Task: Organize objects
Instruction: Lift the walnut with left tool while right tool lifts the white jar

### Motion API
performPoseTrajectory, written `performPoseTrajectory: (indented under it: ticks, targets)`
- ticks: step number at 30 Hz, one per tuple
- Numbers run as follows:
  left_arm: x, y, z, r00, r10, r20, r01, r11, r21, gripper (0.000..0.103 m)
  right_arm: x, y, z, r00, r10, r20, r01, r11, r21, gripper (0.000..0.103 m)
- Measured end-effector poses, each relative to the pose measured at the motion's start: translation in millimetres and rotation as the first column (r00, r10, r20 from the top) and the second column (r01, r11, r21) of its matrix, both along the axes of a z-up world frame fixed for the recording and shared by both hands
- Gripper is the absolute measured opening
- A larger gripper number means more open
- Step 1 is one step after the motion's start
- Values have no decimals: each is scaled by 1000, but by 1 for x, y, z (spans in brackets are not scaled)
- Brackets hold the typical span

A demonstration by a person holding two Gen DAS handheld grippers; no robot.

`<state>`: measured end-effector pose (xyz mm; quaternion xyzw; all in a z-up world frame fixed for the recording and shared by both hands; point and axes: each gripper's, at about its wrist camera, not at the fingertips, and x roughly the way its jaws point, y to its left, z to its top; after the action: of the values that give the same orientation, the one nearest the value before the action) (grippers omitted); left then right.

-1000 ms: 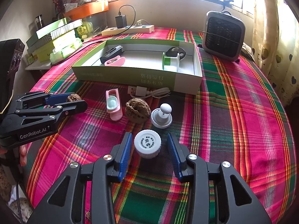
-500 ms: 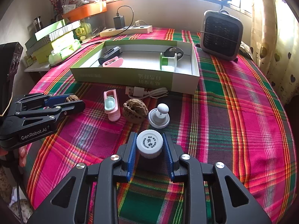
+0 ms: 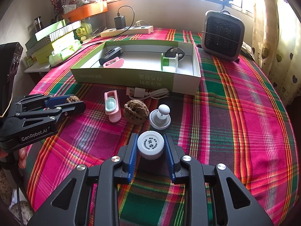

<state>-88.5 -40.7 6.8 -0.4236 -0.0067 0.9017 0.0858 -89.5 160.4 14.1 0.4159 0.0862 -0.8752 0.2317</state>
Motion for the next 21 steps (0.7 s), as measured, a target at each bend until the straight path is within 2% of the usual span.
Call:
performPoseTrajectory:
  ticks: [9, 21]
  targets:
    - [1, 1, 3, 1000, -1, -2, 1, 1000, 1, 29, -2, 0, 4, 1000, 7, 1, -7, 1000, -19, 29]
    - [-3, 4, 25, 999, -5, -48, 5, 1000, 5, 29, -8, 0, 21, 999, 43, -10, -44, 996, -73, 29]
